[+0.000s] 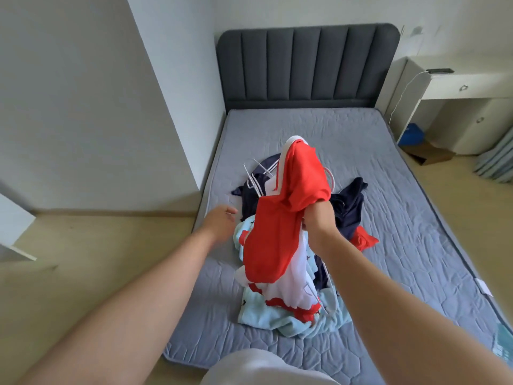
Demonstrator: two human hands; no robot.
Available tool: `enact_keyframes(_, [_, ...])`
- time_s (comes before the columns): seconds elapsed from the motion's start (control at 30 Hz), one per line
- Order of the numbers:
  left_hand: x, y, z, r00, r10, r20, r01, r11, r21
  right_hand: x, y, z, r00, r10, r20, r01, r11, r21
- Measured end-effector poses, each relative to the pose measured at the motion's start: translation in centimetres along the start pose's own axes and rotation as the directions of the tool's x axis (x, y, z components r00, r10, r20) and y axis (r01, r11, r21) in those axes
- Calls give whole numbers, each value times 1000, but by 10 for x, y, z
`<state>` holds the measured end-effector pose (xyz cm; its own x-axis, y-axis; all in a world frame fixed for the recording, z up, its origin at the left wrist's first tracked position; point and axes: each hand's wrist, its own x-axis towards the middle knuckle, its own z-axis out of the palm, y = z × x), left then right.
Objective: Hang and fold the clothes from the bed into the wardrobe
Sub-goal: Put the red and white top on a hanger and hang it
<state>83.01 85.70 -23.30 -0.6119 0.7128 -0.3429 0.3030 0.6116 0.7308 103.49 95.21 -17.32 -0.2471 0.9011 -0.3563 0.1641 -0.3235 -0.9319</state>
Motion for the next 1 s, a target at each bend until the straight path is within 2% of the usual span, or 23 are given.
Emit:
enact_keyframes(0.07, [2,-17,-4,994,83,67,-90,991,103,-10,-12,7,1000,-11,13,9,992,124])
enact_keyframes(0.17, [-6,-32,-10,970,129,205,-147,986,73,-17,-27,14,999,-35,36,27,981,193])
enact_keyframes(0.3, [-17,-40,-17,930,223,291,-318,886,338,-22,-35,20,1000,7,1,-8,961,277])
enact_keyframes(0.37, [-21,-48,-17,927,227,297,-326,880,345,-23,-35,21,999,34,-24,-25,947,321])
enact_keyframes(0.47, [-24,-47,-18,944,268,192,-303,935,185,-24,-30,21,996,61,-58,-37,935,352])
enact_keyframes(0.53, [-22,-35,-22,977,192,98,-183,979,-89,-23,-26,20,992,85,-92,-46,932,361])
enact_keyframes(0.6, [-16,-24,-30,992,121,41,-103,949,-298,-21,-21,18,985,123,-120,-69,923,378])
enact_keyframes(0.63, [-12,-19,-34,992,126,26,-111,942,-316,-19,-19,17,981,150,-123,-90,913,399])
enact_keyframes(0.73, [-8,-13,-43,988,150,44,-135,963,-231,-16,-16,16,978,169,-123,-101,897,431])
enact_keyframes(0.9, [-6,-10,-51,978,75,195,-59,994,-87,-12,-18,10,982,118,-149,-55,926,373])
enact_keyframes(1.0, [-6,-1,-53,980,167,110,-175,982,70,-11,-18,2,972,140,-187,-92,964,248])
